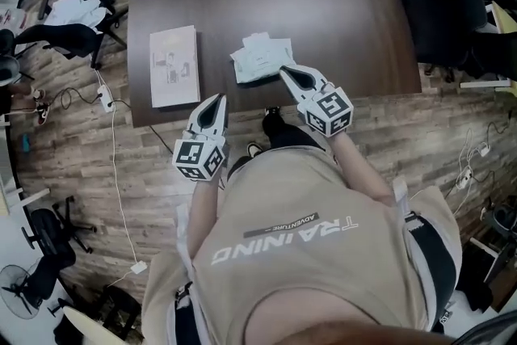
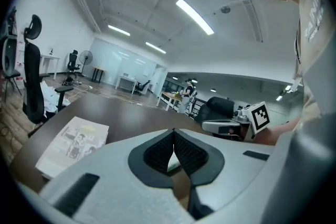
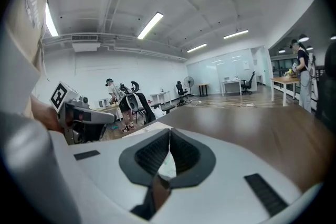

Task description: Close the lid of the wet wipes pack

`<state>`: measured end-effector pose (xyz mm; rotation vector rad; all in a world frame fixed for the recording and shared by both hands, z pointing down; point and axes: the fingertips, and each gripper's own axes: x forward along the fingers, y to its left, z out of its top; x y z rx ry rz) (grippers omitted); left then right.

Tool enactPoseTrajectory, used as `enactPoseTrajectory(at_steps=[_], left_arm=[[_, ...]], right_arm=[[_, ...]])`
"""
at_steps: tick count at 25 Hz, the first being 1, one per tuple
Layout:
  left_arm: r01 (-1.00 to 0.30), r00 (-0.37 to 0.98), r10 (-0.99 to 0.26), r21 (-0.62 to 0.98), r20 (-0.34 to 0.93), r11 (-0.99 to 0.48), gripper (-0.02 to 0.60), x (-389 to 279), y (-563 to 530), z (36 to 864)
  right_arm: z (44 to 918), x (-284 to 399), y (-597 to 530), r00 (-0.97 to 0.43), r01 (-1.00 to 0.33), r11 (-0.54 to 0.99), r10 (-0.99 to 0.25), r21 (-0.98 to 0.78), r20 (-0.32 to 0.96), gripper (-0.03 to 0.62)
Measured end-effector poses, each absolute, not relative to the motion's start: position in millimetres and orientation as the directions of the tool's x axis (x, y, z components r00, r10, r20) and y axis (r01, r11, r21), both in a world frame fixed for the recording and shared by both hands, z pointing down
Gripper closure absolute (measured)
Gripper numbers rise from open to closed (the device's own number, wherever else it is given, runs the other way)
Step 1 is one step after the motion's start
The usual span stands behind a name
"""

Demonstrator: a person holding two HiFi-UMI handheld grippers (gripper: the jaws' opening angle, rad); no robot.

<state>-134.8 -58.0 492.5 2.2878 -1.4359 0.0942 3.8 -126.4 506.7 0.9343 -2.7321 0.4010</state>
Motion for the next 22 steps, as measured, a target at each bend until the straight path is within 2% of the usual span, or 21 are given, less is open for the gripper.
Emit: enactPoseTrajectory(at_steps=[4,11,15,22], left_arm=[[-0.886,0.442,-0.845,0.292,0.302,-0.359,0.577,-135.4,-93.7,485.6],[-0.906,0.402,-0.857,0.275,0.322,-0.321,0.577,-137.0,-157.4,478.6],[-0.927,0.353,-0.864,0.260,0.359,-0.270,0.577,-147.3,-178.1,485.0],[-0.923,0.371,-0.844,0.255,0.387,-0.288,0.577,-135.1,-209.8,501.7]], right_arm=[[503.4,-2.8,-174.0,-0.787,-0.611,0.763,-0.558,-0.211,0.261,0.580],[533.1,5.0,-238.1,-0.802,-0.592,0.759,-0.523,-0.272,0.287,0.579],[545.9,8.3,-269.1,-0.804,-0.589,0.769,-0.527,-0.247,0.277,0.579],[576.7,-3.5,-283.4,-0.838,-0.512,0.819,-0.409,-0.259,0.362,0.577]])
